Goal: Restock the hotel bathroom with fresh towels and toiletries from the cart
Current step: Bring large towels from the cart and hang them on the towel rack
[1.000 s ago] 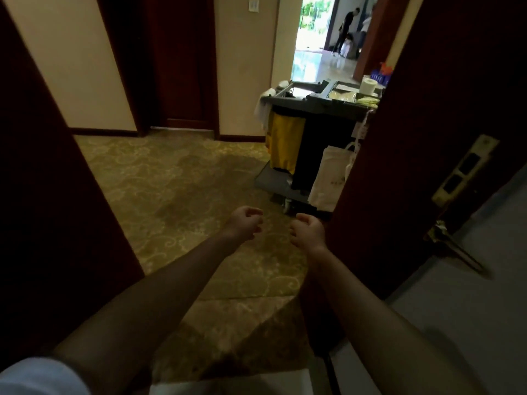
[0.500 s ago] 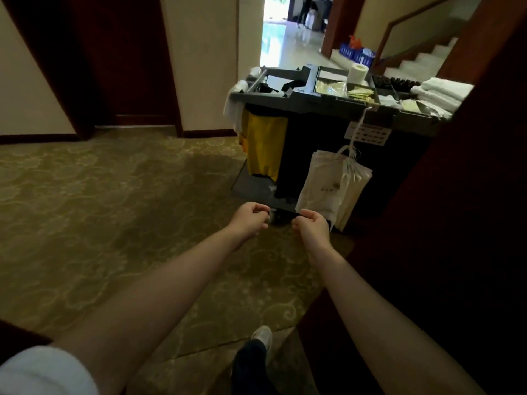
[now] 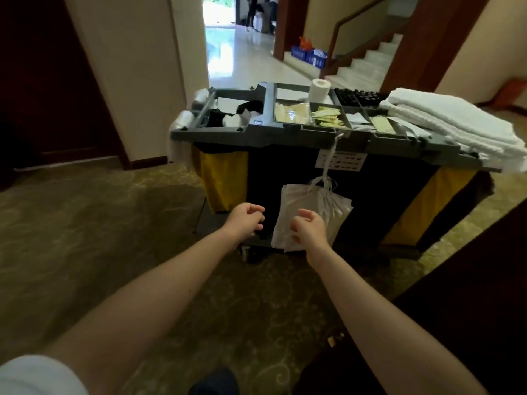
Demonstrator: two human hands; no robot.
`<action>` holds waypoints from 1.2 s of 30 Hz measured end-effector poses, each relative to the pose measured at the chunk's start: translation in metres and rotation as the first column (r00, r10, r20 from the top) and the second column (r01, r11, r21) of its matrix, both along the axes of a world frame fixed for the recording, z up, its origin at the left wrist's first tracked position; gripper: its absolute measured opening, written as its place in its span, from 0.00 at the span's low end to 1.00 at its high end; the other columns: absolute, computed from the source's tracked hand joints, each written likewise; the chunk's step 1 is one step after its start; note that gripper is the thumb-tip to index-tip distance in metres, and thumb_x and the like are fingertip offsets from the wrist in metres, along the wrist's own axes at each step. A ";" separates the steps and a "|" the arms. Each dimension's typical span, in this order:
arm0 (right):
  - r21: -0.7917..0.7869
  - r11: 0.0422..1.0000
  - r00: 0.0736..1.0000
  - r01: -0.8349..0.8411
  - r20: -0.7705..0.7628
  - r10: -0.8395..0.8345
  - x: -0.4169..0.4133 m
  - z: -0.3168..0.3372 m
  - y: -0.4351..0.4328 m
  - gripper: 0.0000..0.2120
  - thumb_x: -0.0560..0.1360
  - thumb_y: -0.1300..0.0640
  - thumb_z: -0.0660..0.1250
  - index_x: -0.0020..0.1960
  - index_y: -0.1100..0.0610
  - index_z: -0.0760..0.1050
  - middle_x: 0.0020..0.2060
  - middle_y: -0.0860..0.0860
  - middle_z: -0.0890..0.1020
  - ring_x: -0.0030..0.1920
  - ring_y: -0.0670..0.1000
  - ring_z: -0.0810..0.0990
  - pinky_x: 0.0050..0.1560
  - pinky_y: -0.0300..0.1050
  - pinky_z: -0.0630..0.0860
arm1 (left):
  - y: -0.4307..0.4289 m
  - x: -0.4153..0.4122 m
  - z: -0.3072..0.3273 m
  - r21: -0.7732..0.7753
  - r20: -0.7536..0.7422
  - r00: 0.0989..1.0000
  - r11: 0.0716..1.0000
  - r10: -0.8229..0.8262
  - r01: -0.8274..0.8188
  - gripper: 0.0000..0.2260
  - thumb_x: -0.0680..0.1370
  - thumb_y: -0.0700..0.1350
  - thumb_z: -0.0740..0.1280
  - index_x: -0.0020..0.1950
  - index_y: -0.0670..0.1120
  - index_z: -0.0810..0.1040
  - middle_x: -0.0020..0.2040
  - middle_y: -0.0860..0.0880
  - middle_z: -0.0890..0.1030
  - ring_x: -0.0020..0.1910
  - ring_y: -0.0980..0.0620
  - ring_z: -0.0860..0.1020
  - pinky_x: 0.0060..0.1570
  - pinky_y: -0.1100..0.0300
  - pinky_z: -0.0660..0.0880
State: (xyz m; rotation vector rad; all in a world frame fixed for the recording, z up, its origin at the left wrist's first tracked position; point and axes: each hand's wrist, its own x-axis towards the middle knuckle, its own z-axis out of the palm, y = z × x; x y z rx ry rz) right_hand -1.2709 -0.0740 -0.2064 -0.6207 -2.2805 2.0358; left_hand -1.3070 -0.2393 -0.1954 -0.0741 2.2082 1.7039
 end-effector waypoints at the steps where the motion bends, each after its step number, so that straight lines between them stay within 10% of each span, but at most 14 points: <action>1: 0.006 1.000 1.000 0.018 0.001 -0.018 -0.009 -0.002 0.007 0.20 0.78 0.62 0.64 0.70 0.57 0.68 0.57 0.55 0.78 0.57 0.53 0.78 0.54 0.46 0.77 | 0.008 -0.011 -0.001 -0.006 -0.009 1.000 1.000 -0.015 0.015 0.11 0.82 0.41 0.61 0.64 0.47 0.73 0.57 0.46 0.78 0.54 0.48 0.79 0.55 0.52 0.77; 15: -0.001 0.827 0.827 0.562 -0.010 -0.562 -0.204 -0.001 0.137 0.21 0.78 0.62 0.66 0.70 0.57 0.69 0.55 0.54 0.79 0.53 0.51 0.79 0.49 0.45 0.79 | 0.192 -0.267 0.002 -0.017 -0.035 0.909 0.910 -0.416 0.415 0.10 0.80 0.41 0.63 0.61 0.46 0.76 0.51 0.47 0.81 0.42 0.54 0.80 0.36 0.63 0.75; 19: -0.018 0.748 0.748 0.664 -0.011 -0.664 -0.249 0.004 0.168 0.20 0.77 0.61 0.66 0.68 0.55 0.71 0.56 0.52 0.79 0.56 0.51 0.78 0.59 0.50 0.78 | 0.234 -0.323 0.006 -0.008 -0.029 0.845 0.845 -0.534 0.534 0.09 0.80 0.39 0.62 0.59 0.45 0.76 0.52 0.45 0.81 0.41 0.53 0.79 0.37 0.61 0.75; 28: -0.025 0.642 0.642 0.767 0.001 -0.767 -0.306 0.007 0.235 0.18 0.77 0.62 0.66 0.67 0.57 0.72 0.52 0.53 0.79 0.43 0.47 0.78 0.43 0.42 0.77 | 0.317 -0.392 0.004 0.034 -0.042 0.735 0.734 -0.677 0.678 0.11 0.80 0.39 0.62 0.62 0.45 0.75 0.51 0.46 0.80 0.47 0.51 0.80 0.46 0.57 0.77; 36: -0.016 0.708 0.706 0.706 -0.069 -0.705 -0.390 0.039 0.359 0.18 0.77 0.64 0.65 0.66 0.58 0.72 0.52 0.54 0.79 0.48 0.49 0.78 0.45 0.43 0.77 | 0.429 -0.458 0.033 0.125 -0.110 0.789 0.779 -0.604 0.614 0.10 0.80 0.37 0.61 0.59 0.44 0.75 0.52 0.44 0.81 0.48 0.47 0.80 0.52 0.49 0.79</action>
